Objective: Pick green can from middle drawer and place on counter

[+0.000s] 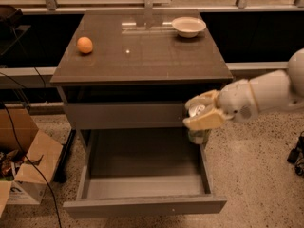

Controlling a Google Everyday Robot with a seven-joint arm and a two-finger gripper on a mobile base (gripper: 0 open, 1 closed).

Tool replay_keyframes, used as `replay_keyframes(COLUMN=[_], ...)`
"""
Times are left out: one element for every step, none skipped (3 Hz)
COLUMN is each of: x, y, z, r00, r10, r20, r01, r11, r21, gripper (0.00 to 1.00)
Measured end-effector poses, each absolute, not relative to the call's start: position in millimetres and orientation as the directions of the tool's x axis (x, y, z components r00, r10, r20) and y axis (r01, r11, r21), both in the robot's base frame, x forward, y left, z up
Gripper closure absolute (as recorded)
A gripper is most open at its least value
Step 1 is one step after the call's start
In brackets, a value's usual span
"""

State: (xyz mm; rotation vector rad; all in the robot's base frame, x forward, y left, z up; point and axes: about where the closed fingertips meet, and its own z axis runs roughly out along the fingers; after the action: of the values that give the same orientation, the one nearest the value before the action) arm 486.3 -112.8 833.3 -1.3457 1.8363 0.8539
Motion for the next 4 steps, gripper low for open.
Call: replay_keyframes(x=[518.9, 559.5, 626.8, 675.1], y=[-118.9, -117.4, -94.7, -64.5], z=[907.2, 945.5, 941.1, 941.0], r00=[-0.079, -0.002, 0.037, 0.082], r10=[-0.583, -0.643, -0.711, -0.738], r20=[-0.809, -0.766, -0.702, -0.67], r01=[-0.969, -0.959, -0.948, -0.941], r11=[0.236, 0.22, 0.198, 0.165], r21=[-0.076, -0.181, -0.251, -0.296], gripper=[1.0, 1.0, 1.0, 1.0])
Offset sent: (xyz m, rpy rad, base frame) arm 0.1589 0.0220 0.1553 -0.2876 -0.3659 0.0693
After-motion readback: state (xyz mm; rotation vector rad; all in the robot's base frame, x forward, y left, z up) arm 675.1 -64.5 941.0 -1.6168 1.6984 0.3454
